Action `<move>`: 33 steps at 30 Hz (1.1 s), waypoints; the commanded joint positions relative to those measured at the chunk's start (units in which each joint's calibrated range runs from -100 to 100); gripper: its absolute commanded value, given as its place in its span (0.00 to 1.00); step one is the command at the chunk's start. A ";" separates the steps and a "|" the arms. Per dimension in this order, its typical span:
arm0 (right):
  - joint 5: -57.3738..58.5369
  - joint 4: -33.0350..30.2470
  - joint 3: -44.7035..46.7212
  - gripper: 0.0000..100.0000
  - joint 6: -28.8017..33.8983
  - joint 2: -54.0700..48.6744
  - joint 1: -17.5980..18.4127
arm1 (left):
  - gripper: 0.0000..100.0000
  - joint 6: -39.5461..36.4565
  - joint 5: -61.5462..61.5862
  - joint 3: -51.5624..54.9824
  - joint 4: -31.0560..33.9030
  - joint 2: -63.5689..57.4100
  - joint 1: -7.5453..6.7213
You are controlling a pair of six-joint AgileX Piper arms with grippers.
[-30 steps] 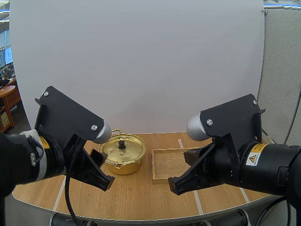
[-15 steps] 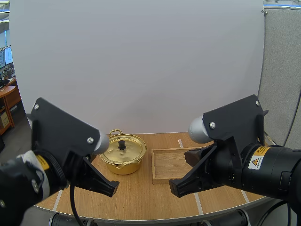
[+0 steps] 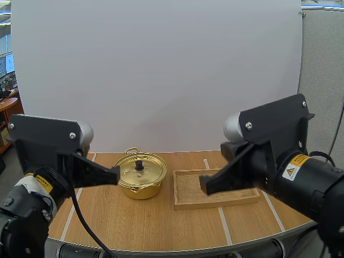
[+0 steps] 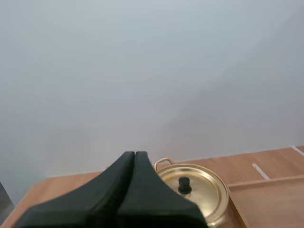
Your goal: Open the pot, put the pineapple inside, and close it
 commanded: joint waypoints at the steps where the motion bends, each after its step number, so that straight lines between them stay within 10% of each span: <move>1: -18.30 0.54 7.00 0.00 0.15 -0.39 -0.24 | 0.00 -1.03 -11.94 2.41 0.61 -0.29 0.06; 9: -31.84 -8.34 21.63 0.00 -0.63 -0.39 -0.24 | 0.00 -0.92 -28.19 10.94 0.61 -0.29 0.06; 33: -35.50 -8.52 33.29 0.00 1.68 -0.39 -0.24 | 0.00 -1.02 -42.19 30.69 0.43 -0.29 0.06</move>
